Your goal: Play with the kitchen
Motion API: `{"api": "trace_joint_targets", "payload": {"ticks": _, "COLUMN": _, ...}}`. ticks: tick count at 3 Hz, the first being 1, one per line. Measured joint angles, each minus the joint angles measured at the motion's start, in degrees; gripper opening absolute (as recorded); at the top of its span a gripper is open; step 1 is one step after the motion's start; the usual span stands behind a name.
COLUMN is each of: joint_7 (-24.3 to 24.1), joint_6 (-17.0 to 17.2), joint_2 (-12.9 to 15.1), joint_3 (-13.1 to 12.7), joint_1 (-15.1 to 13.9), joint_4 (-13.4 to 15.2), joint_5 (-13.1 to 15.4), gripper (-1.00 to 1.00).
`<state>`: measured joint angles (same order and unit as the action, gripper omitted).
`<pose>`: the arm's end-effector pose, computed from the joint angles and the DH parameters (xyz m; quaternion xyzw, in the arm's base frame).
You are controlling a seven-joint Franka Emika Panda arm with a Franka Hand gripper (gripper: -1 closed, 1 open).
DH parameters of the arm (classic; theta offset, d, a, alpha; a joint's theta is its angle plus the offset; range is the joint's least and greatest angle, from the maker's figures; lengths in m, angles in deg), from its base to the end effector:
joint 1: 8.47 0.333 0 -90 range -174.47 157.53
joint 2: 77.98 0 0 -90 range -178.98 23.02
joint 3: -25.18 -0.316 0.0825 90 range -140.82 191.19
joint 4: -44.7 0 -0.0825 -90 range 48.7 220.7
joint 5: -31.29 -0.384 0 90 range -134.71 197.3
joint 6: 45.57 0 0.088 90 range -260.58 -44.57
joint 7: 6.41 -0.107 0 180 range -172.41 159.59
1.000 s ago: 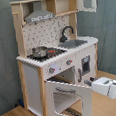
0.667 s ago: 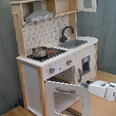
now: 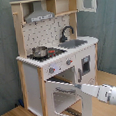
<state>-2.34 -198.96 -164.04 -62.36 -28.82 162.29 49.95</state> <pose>0.0444 0.6172 0.3606 0.3200 0.5836 0.5255 0.5300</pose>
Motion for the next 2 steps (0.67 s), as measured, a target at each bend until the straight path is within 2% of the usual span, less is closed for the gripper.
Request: {"api": "trace_joint_targets", "payload": {"ticks": 2, "joint_7": -12.2, "joint_6": -0.6, "joint_2": -0.4, "joint_3": -2.2, "joint_1": -3.4, "joint_4": -1.6, "joint_5": 0.2, "gripper": 1.00}}
